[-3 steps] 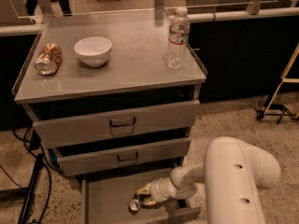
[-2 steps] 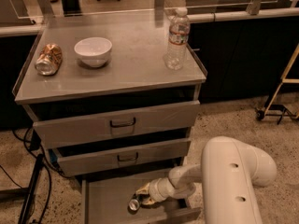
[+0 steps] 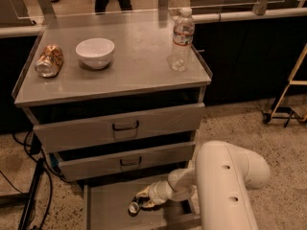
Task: Place redbull can into bottom drawer
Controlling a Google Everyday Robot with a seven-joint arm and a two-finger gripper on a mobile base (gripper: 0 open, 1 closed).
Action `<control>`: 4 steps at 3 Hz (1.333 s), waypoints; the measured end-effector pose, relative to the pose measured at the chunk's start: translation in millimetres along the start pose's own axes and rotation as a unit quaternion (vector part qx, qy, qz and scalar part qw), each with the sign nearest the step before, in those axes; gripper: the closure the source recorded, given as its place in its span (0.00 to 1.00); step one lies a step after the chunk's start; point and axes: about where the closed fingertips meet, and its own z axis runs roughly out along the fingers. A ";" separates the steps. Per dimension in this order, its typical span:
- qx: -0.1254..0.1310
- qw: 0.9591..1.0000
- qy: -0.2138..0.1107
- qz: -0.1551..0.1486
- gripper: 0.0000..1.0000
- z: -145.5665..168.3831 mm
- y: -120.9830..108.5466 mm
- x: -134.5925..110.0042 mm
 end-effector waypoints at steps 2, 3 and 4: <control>-0.014 1.000 -0.014 0.020 1.00 12.6 -2.5 -15.8; -0.021 0.999 -0.022 0.033 1.00 16.6 -11.9 -22.9; -0.019 0.999 -0.028 0.036 1.00 20.5 -20.8 -25.6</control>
Offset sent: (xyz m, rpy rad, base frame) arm 0.0190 -0.0103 -0.0265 0.0049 -0.0160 -0.1130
